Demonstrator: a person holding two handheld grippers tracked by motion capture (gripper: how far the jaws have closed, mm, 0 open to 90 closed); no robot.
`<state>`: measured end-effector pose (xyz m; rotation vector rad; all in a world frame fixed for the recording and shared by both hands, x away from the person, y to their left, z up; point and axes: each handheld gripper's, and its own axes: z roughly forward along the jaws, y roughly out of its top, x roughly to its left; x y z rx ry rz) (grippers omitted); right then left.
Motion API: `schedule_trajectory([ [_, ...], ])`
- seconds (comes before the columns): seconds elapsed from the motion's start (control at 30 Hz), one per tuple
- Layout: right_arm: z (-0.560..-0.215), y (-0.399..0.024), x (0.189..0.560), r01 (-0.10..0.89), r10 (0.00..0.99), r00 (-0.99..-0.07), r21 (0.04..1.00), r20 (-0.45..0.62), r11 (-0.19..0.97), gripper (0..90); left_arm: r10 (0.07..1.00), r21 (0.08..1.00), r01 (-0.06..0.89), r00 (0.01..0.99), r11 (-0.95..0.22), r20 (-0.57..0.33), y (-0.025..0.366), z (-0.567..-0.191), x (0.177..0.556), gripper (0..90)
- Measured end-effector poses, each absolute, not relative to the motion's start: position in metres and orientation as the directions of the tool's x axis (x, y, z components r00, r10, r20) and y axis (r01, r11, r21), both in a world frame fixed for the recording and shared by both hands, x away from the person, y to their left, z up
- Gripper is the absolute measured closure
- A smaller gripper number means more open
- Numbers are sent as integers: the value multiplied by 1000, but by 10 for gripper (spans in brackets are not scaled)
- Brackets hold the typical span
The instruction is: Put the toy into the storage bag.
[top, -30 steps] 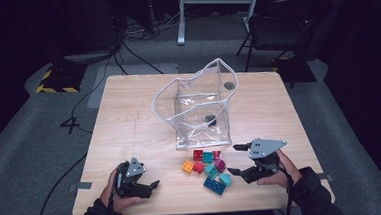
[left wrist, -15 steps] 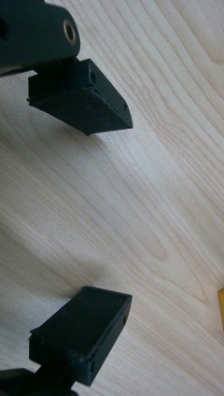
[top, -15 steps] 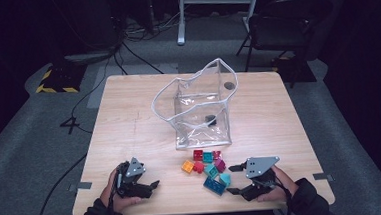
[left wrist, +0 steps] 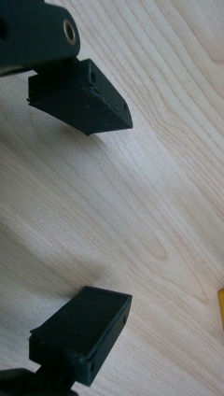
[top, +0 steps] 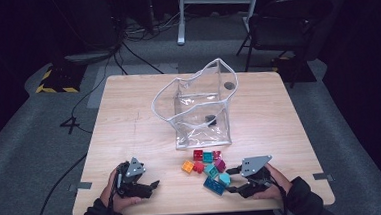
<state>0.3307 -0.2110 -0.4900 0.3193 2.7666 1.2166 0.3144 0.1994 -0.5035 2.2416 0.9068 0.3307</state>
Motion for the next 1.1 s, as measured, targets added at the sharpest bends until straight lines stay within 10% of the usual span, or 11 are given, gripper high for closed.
schedule_trajectory([
  [0.23,-496,-207,333,132,219,-975,733,-24,667,550,690,681,515,724,-521,-20,199,-503,314,152],
  [1.1,-468,-240,342,187,358,-933,797,-39,575,557,690,684,514,723,-518,-22,199,-504,314,152],
])
